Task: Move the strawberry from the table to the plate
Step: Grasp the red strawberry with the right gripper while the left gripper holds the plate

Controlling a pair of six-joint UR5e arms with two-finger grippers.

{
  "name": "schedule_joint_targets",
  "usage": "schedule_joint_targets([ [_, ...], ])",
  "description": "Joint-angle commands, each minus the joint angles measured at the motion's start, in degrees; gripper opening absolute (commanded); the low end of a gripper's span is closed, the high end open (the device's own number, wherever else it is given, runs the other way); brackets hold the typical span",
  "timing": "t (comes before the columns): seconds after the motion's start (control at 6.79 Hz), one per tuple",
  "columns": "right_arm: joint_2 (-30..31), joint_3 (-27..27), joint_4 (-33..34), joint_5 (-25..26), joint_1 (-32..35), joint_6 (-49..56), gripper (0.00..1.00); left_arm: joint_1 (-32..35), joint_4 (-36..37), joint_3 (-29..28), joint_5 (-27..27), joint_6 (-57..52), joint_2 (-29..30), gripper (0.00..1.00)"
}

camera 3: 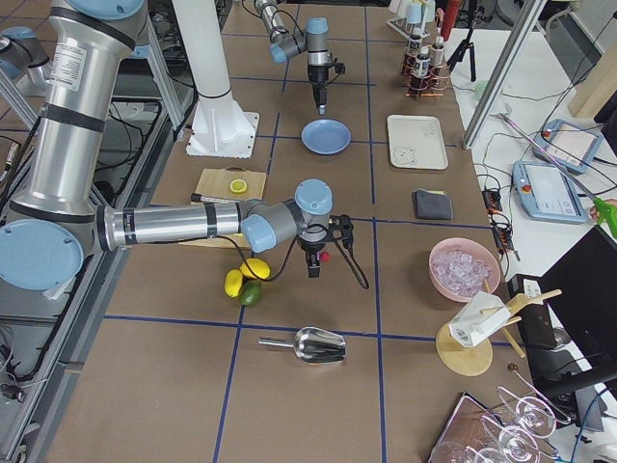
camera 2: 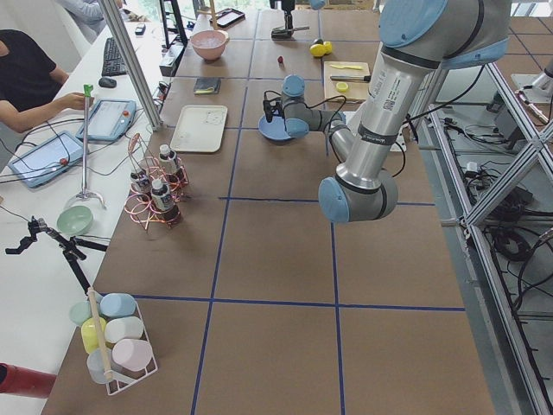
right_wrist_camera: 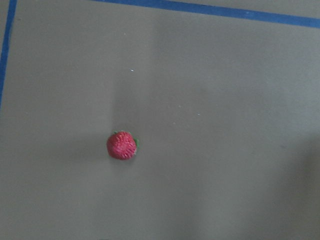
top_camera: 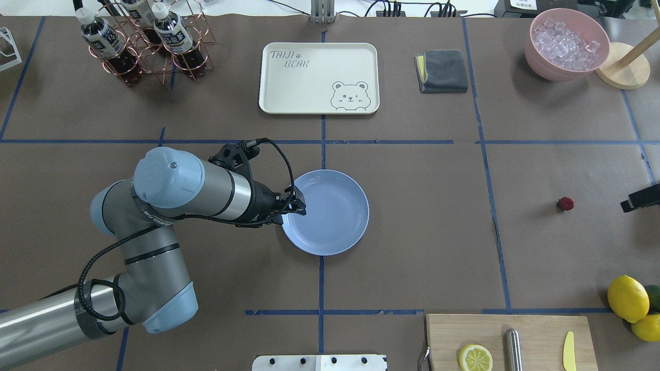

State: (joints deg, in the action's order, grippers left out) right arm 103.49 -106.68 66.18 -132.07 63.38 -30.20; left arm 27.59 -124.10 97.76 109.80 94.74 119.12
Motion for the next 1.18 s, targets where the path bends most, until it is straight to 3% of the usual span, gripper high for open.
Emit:
schedule_joint_targets([
  [0.0,-6.9,5.1,-5.7,3.5,-6.7,-17.1,1.00,-0.1,0.0,0.1,0.0,0.1,0.1,0.62],
  [0.29,-8.0,6.4,-5.8,7.8,-10.5,-19.5,0.99,-0.1,0.0,0.1,0.0,0.3,0.1,0.62],
  [0.74,-9.3,10.4,-5.9,8.8,-12.1,-19.1,0.92,-0.1,0.0,0.1,-0.1,0.3,0.1,0.63],
  [0.88,-9.4,10.6,-5.9,9.1,-12.2,-19.1,0.88,-0.1,0.0,0.1,0.0,0.3,0.1,0.64],
  [1.03,-9.4,10.6,-5.9,9.1,-12.2,-19.1,0.75,-0.1,0.0,0.1,0.0,0.3,0.1,0.65],
])
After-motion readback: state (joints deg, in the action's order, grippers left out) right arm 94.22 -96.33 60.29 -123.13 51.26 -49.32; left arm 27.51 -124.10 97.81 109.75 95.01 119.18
